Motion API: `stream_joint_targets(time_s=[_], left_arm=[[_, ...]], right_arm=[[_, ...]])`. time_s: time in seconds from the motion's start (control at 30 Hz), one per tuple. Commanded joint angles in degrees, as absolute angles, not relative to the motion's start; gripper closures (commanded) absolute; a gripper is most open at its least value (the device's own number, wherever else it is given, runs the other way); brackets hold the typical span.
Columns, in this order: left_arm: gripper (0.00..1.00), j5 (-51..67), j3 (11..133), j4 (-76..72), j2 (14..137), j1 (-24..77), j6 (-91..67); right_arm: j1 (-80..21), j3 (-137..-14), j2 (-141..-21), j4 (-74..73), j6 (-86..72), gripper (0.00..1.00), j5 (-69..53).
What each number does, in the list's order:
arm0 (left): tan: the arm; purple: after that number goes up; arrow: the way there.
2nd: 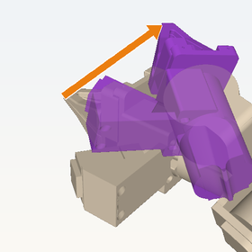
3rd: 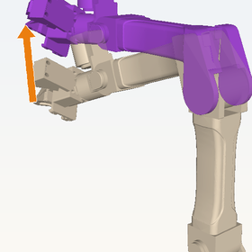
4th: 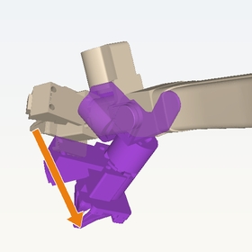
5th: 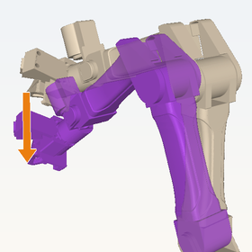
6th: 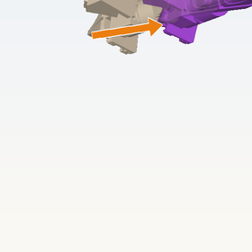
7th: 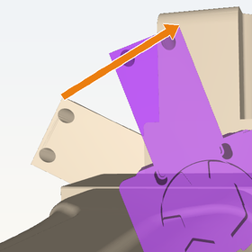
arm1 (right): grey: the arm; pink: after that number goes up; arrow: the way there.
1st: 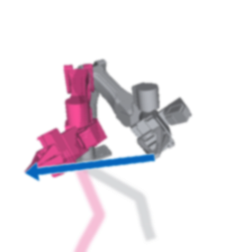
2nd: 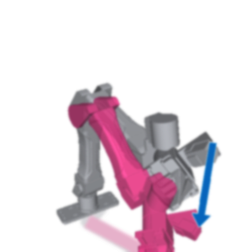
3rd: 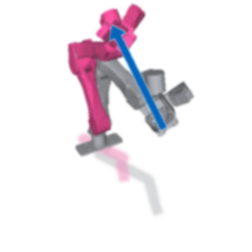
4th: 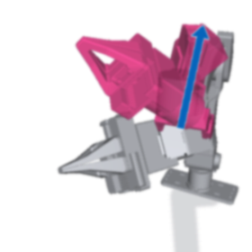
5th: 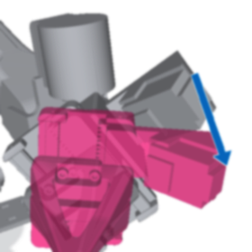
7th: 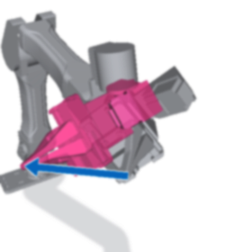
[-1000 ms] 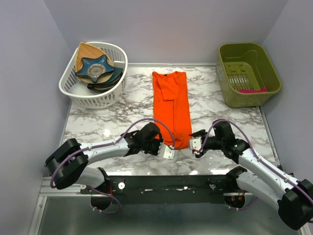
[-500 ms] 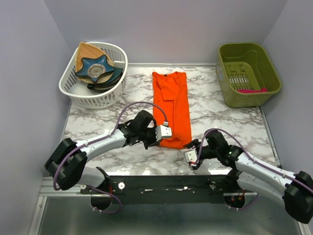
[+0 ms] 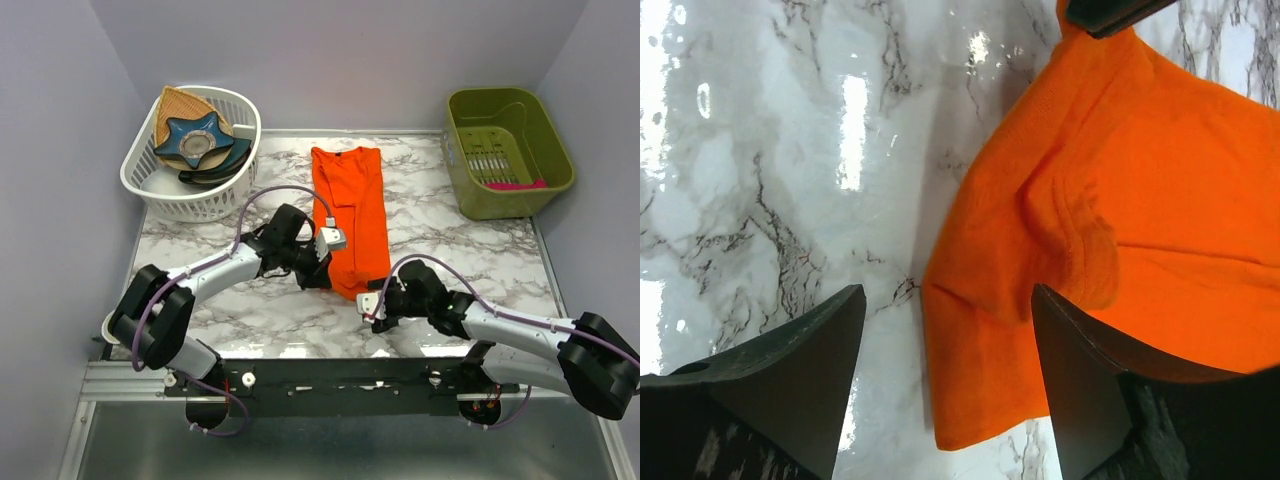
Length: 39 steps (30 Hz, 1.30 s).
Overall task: Roll the t-shirts
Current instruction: Roll the T-shirt to the center of the board.
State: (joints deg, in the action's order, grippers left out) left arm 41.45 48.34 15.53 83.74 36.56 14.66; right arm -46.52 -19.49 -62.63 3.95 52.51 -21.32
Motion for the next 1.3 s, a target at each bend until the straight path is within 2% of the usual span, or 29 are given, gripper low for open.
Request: stream_joint_targets(time_s=[0.0,0.37,0.53,0.6,0.83,0.87,0.9,0.97,1.0,1.03,1.1,1.2,1.27], left_arm=[[1.00,51.1,51.0,16.7,86.9,31.8,8.1],[1.00,60.5,53.3,14.5,90.3,26.6,-1.6],[1.00,61.1,52.3,17.2,90.2,25.8,-0.3],[1.00,61.2,51.8,17.4,90.2,25.2,-0.3],[1.00,59.9,52.6,20.6,91.5,24.3,4.7],[1.00,59.4,52.7,21.1,91.9,24.3,5.4],[1.00,59.1,53.0,21.7,92.0,24.2,6.8],[1.00,58.3,53.6,23.5,92.4,24.1,8.2],[0.98,57.2,53.7,23.8,92.3,24.0,8.7],[0.91,56.3,53.7,24.0,92.1,24.0,8.8],[0.71,52.6,52.9,23.4,90.3,24.0,9.0],[0.53,47.4,47.8,17.5,82.6,24.1,9.3],[0.49,42.6,42.4,11.5,75.1,24.4,12.3]], right_arm=[[-48.4,-21.3,-64.1,6.9,47.6,0.25,-15.6],[-50.3,-22.9,-69.0,9.8,44.4,0.27,-8.7],[-50.4,-23.1,-72.4,15.3,44.5,0.34,-0.7],[-50.3,-22.1,-72.9,17.1,45.8,0.41,-0.4],[-50.4,-17.7,-71.0,20.7,47.3,0.43,2.3],[-50.4,-17.4,-70.6,20.4,47.2,0.46,1.8],[-50.4,-17.3,-70.3,19.3,47.3,0.55,1.5],[-50.3,-17.0,-70.4,18.5,46.8,0.66,0.9],[-50.3,-16.8,-70.6,18.5,46.8,0.77,0.7],[-50.3,-16.6,-70.4,18.6,46.8,0.80,0.4],[-50.3,-17.1,-70.1,17.2,46.5,0.88,-1.6],[-50.0,-20.0,-69.3,12.1,44.1,0.92,-5.3],[-49.8,-21.9,-69.3,8.6,42.5,0.92,-8.5]])
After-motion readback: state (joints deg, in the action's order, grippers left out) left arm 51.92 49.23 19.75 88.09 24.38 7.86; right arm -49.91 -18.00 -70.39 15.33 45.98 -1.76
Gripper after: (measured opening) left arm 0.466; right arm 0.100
